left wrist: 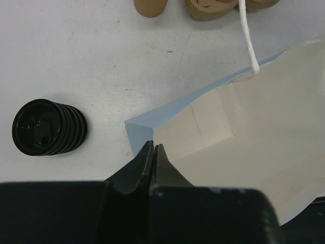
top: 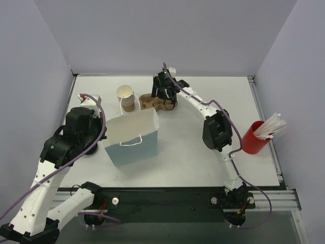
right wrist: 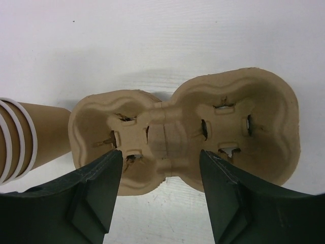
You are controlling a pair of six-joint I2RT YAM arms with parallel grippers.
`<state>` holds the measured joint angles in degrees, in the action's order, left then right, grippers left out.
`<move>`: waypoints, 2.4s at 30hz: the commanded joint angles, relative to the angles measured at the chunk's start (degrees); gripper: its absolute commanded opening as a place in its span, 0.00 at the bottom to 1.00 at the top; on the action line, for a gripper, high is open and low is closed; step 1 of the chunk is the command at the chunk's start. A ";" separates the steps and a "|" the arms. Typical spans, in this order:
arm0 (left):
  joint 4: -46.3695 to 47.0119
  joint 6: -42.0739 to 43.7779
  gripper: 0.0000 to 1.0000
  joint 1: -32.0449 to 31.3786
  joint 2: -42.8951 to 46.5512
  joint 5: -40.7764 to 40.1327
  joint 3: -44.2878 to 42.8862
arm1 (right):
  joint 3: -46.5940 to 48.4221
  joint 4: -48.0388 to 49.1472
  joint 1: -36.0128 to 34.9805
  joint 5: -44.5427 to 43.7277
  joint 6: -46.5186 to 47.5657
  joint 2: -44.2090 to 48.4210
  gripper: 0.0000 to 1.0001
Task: Pack the takeout coffee
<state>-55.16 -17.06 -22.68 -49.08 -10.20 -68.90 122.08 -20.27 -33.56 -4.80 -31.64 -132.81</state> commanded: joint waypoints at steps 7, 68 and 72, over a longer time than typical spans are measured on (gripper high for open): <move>-0.22 1.24 0.00 0.35 2.15 1.23 0.26 | 2.63 1.46 -1.77 -5.04 -0.36 -2.88 0.62; 2.42 0.10 0.00 0.35 2.32 4.92 0.26 | -2.37 5.77 1.48 -9.88 6.41 1.59 0.50; 2.60 -0.17 0.00 0.35 2.41 5.19 0.52 | -2.29 5.86 2.44 -7.78 6.85 1.07 0.59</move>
<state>-55.51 -16.88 -22.65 -46.94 -5.93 -67.85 119.96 -15.51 -32.12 -12.21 -25.21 -136.68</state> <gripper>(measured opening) 0.026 0.589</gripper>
